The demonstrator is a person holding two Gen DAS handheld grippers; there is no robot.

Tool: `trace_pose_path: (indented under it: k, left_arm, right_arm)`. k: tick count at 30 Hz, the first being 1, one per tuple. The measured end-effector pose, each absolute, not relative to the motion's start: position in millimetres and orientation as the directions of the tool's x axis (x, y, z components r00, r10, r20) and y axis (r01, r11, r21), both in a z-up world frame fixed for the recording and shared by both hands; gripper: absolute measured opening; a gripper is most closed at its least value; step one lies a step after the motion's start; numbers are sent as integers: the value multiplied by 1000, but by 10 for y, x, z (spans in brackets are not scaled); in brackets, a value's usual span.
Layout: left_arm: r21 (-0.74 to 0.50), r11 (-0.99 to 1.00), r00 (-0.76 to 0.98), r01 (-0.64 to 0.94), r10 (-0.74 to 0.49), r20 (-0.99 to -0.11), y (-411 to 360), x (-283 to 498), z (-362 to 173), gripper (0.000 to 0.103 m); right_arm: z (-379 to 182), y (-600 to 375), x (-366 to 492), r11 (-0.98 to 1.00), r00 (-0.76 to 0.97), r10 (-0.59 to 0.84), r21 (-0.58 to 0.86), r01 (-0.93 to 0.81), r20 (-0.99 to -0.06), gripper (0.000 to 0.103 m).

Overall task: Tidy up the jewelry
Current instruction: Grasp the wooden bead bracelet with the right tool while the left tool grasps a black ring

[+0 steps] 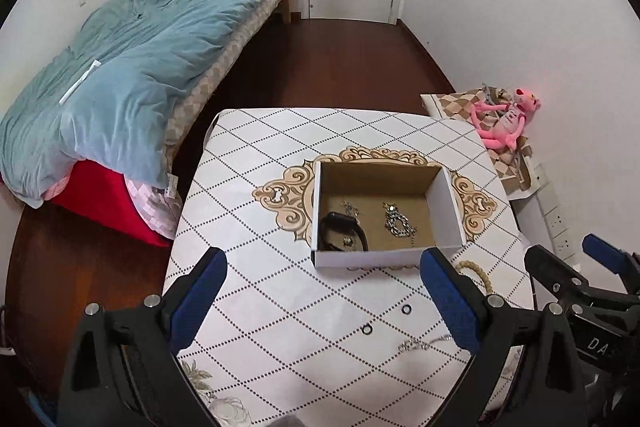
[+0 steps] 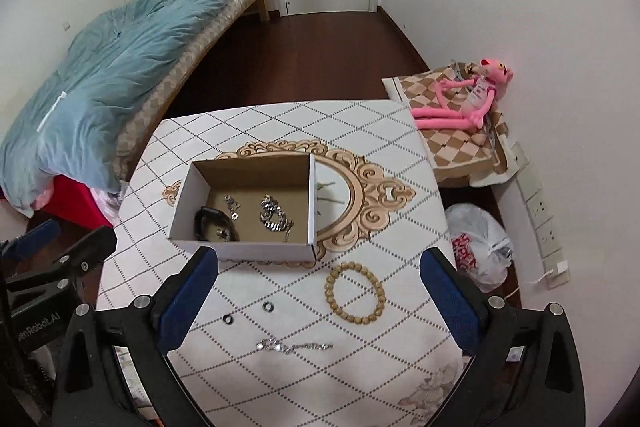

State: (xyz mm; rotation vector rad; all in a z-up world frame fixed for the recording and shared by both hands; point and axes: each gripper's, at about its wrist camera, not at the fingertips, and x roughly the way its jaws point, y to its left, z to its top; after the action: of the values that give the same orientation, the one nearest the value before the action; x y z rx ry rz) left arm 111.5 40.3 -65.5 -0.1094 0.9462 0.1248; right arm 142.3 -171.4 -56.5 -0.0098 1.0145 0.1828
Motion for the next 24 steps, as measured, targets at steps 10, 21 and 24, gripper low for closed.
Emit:
trace_pose_path:
  k: [10, 21, 24]
  left_arm:
    - [66, 980, 458, -188, 147, -877, 354, 1008, -1495, 99]
    - [68, 980, 339, -185, 129, -932, 264, 1003, -2161, 99]
    - [49, 984, 342, -172, 106, -934, 209, 977, -2203, 99]
  right_arm:
    - [-1639, -2186, 1415, 992, 342, 127, 128, -18, -931, 102]
    - [-2348, -2325, 1691, 999, 303, 26, 35, 26, -952, 40]
    - [-2352, -2267, 1621, 1000, 321, 8, 7, -4, -947, 10]
